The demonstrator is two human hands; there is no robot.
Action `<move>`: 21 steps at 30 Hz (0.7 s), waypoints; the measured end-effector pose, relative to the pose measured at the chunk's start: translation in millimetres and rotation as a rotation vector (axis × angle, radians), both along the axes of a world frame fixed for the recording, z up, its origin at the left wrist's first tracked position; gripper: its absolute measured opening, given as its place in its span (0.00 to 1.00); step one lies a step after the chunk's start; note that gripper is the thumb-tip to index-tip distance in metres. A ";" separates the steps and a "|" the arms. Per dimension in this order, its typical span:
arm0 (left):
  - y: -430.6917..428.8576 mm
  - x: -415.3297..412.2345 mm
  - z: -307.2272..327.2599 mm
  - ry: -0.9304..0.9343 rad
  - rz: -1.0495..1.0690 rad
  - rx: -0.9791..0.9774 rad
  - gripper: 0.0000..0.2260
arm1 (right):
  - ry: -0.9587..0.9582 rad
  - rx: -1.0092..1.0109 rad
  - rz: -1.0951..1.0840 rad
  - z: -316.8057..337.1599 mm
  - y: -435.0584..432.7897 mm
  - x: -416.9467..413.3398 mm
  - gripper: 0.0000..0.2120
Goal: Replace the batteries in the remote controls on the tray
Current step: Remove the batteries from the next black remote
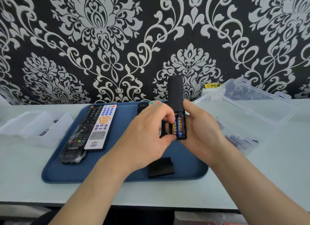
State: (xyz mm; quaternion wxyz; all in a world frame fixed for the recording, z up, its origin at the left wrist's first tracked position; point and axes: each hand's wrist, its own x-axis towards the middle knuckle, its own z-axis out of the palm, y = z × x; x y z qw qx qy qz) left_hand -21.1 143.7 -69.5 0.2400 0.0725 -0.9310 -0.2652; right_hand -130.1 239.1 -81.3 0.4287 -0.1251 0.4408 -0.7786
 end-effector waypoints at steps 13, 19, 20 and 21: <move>0.3 -0.8 6.0 -0.092 0.022 0.135 0.21 | 0.137 0.005 -0.036 -2.4 -0.4 10.8 0.15; 10.4 -0.6 5.4 -0.015 0.001 0.127 0.20 | 0.109 -0.068 -0.056 6.4 2.3 7.9 0.13; 11.3 -1.6 4.4 -0.002 0.000 0.109 0.21 | 0.110 -0.070 -0.056 7.6 2.5 7.9 0.13; 11.3 -2.2 3.7 0.009 0.004 0.102 0.21 | 0.103 -0.073 -0.055 8.1 2.4 7.9 0.12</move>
